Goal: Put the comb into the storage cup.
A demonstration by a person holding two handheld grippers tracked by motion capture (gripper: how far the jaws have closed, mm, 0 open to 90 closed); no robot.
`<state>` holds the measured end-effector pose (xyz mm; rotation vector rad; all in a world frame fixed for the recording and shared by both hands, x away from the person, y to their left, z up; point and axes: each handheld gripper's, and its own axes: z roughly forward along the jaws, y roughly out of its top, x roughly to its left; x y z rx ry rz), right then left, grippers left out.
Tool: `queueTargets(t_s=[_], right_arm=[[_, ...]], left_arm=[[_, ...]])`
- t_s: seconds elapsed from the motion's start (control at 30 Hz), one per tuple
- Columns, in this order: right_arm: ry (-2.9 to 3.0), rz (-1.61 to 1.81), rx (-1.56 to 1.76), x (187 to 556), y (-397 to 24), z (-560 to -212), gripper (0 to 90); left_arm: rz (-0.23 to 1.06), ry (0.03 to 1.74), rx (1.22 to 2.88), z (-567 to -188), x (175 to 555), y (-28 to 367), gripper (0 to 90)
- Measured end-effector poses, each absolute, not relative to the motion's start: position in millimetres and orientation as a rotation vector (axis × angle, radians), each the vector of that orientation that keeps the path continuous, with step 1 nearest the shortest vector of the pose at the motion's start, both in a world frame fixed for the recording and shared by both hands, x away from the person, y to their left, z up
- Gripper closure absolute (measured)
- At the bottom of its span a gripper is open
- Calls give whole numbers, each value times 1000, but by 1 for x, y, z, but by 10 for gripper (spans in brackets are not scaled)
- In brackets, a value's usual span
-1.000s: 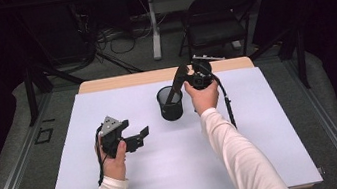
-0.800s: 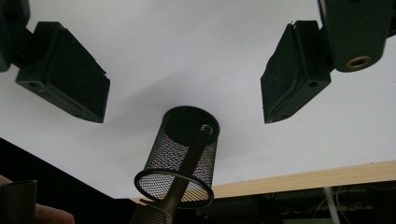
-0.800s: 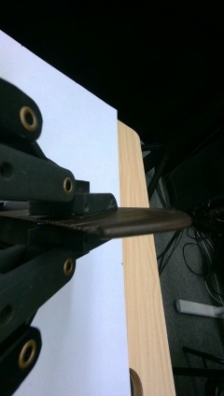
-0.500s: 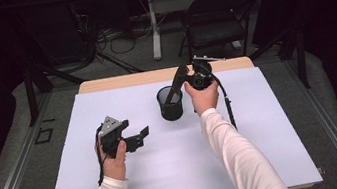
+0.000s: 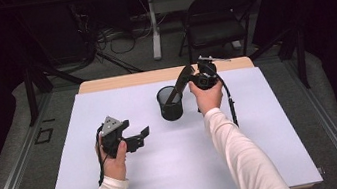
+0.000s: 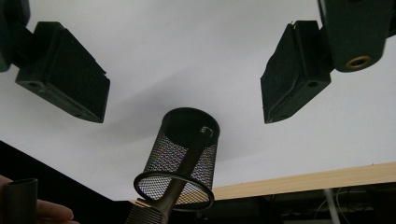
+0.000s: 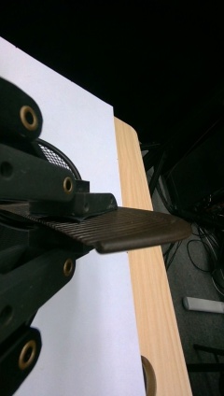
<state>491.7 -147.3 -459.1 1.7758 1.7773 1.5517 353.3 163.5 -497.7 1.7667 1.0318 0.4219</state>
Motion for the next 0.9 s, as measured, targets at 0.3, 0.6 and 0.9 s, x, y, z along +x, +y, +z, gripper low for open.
queueTargets(t_s=[0.3, 0.6, 0.9], right_arm=[[1779, 1550, 1782, 492, -151, -462, 854], [1790, 1533, 1773, 492, -151, -462, 844], [1784, 1528, 1771, 491, -153, -462, 809]], left_arm=[[422, 1033, 1768, -498, 354, 163, 158], [422, 1034, 1768, -498, 353, 164, 158], [422, 1036, 1767, -498, 354, 164, 158]])
